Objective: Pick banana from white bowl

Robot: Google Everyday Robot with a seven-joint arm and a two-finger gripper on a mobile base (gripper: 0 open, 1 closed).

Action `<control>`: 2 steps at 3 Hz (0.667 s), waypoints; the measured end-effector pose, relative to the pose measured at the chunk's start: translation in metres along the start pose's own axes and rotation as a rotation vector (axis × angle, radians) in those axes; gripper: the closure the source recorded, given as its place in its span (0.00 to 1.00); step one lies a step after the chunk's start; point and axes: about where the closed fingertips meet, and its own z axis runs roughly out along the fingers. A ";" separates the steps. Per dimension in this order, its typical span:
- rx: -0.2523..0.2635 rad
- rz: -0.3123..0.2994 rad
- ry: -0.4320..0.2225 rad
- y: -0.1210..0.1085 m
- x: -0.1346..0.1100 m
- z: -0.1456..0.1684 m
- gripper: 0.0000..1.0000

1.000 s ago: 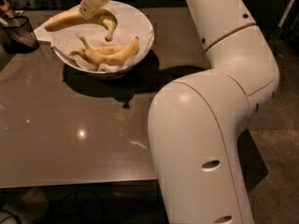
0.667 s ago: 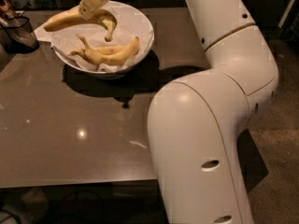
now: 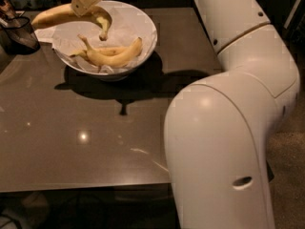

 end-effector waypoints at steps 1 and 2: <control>-0.043 -0.006 -0.006 0.022 -0.002 0.007 1.00; -0.063 -0.013 -0.010 0.045 -0.002 0.008 1.00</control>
Offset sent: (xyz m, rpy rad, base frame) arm -0.0827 0.0110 0.0036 0.0260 0.0363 0.0761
